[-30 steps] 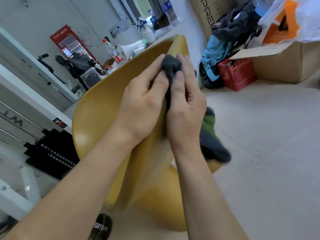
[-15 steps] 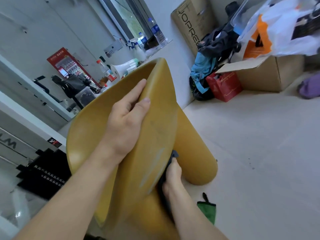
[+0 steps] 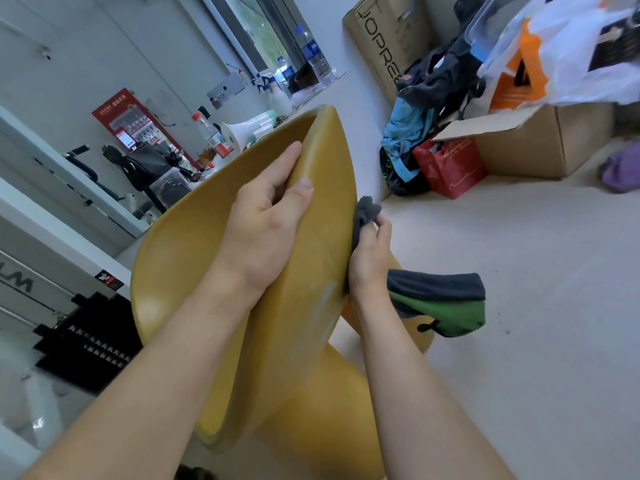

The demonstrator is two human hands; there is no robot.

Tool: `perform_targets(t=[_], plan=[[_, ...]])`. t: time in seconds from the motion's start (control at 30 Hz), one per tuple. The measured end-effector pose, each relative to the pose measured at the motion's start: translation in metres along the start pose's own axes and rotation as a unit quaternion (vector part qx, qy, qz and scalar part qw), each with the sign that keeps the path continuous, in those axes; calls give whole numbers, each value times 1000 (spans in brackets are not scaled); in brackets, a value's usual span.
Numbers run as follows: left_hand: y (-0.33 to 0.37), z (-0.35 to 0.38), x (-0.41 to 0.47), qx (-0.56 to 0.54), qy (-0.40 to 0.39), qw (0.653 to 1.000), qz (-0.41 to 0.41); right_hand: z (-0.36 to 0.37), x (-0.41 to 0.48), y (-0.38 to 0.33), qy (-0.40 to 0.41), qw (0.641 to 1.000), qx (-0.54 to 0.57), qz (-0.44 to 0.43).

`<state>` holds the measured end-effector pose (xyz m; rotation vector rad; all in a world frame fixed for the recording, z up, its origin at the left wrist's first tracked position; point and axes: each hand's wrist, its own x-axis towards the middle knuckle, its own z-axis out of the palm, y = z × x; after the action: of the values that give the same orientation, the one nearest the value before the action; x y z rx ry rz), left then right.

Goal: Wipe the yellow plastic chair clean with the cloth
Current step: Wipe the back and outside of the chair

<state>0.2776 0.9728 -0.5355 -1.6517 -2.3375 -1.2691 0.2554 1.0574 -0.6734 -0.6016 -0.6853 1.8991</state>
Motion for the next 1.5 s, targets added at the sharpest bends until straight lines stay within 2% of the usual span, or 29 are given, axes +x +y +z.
perform_targets(t=[0.07, 0.17, 0.27, 0.33, 0.43, 0.5, 0.57, 0.63, 0.7, 0.77, 0.8, 0.83, 0.9, 0.93, 1.0, 1.03, 1.07, 1.1, 1.17, 1.23, 1.3, 1.43, 1.47, 1.5], plan=[[-2, 0, 2, 33, 3, 999, 15, -11, -5, 28, -24, 996, 7, 82], [-4, 0, 5, 55, 4, 998, 30, -13, -19, 31, -21, 996, 16, 86], [-4, 5, 18, 73, 21, 996, 37, 7, -29, -23, -26, 997, -13, -75], [-1, 14, 29, 48, 38, 998, 30, 20, -36, -54, -60, 978, -38, -195], [2, 24, 36, -48, 42, 998, -2, 25, -27, -57, -95, 961, -19, -260], [0, 24, 37, -22, 27, 999, 0, 16, -12, -45, -77, 973, -16, -218], [-4, 21, 35, 19, 26, 999, 9, 3, 2, -22, -28, 991, -45, -120], [-4, 21, 31, 96, 48, 993, 39, -14, 11, 7, -15, 994, -108, -12], [5, 22, 21, 213, 86, 963, 140, -31, 15, 25, -45, 972, -224, 51], [13, 27, 4, 310, 92, 904, 279, -43, 17, 15, -82, 934, -343, 51], [13, 33, -10, 325, 84, 885, 322, -46, 17, 0, -89, 918, -385, 40], [11, 41, -28, 314, 74, 886, 332, -48, 18, -16, -93, 910, -403, 21], [1, 59, -64, 237, 75, 929, 273, -44, 22, -58, -109, 910, -399, -20], [-6, 71, -78, 193, 82, 956, 206, -40, 22, -79, -122, 916, -381, -28], [-24, 97, -90, 119, 76, 990, 15, -33, 25, -115, -151, 935, -320, -17], [-31, 110, -86, 60, 50, 992, -101, -29, 25, -129, -166, 944, -284, -1], [-36, 122, -80, -16, 14, 981, -194, -26, 23, -140, -178, 948, -264, 10], [-40, 135, -73, -87, -15, 969, -230, -22, 21, -149, -188, 946, -263, 11], [-41, 154, -59, -173, -34, 960, -219, -15, 16, -160, -182, 926, -330, -11], [-33, 160, -50, -247, -47, 941, -227, -18, 17, -168, -166, 881, -440, -44], [-25, 161, -52, -312, -62, 917, -242, -32, 20, -177, -145, 815, -556, -74], [-15, 170, -69, -460, -42, 844, -272, -91, 16, -187, -90, 722, -684, -55], [-15, 170, -70, -485, -38, 825, -288, -107, 9, -186, -94, 708, -699, -38], [-16, 169, -69, -506, -43, 804, -309, -124, -1, -185, -109, 716, -689, -4]])
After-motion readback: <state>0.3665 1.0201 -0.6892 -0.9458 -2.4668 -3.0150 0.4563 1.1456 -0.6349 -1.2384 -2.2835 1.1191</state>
